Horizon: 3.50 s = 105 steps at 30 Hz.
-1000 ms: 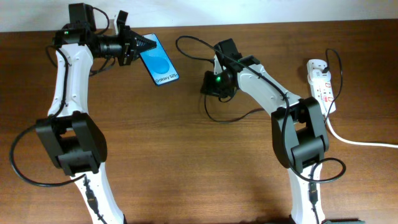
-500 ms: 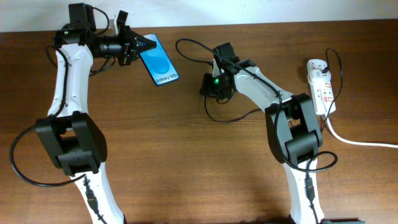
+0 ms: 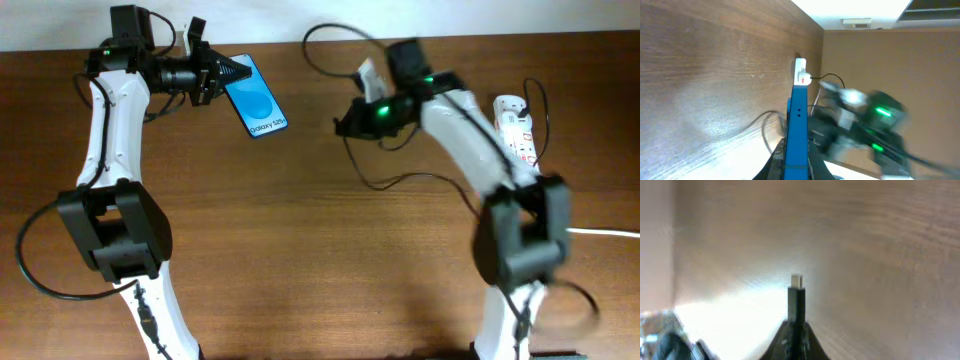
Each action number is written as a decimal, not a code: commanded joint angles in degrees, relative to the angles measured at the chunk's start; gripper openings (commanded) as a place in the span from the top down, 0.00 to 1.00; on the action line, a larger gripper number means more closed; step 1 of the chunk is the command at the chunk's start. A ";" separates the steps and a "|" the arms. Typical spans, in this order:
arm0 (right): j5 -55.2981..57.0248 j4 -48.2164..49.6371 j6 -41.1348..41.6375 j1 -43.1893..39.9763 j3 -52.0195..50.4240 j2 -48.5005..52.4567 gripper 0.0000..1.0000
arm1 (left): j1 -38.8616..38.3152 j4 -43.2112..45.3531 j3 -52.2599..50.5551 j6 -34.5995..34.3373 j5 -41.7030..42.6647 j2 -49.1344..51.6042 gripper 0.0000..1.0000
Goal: Plug charger to phone and switch on socket
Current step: 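Grasp the black cable's USB-C plug with the right gripper and lift it, then push the plug up into the phone's bottom port with the right gripper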
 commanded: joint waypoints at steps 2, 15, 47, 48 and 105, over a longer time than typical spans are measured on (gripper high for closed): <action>-3.26 -7.63 -7.82 -0.57 1.07 -17.22 0.96 | -0.50 -0.02 0.52 0.94 4.55 -0.24 1.00; -7.85 12.07 14.38 -1.01 -32.96 -42.75 0.96 | -9.75 3.56 0.52 0.09 14.91 -0.24 1.00; 3.43 33.51 29.75 13.62 -35.41 -38.32 0.96 | -8.04 8.68 0.52 -9.05 17.51 -0.24 1.00; 3.43 33.92 29.75 13.62 -35.41 -38.32 0.96 | -8.04 8.68 0.52 -9.05 17.51 -0.24 1.00; 4.70 34.99 29.97 13.57 -35.43 -36.63 0.96 | -8.96 9.60 0.52 -5.55 21.24 -0.24 1.00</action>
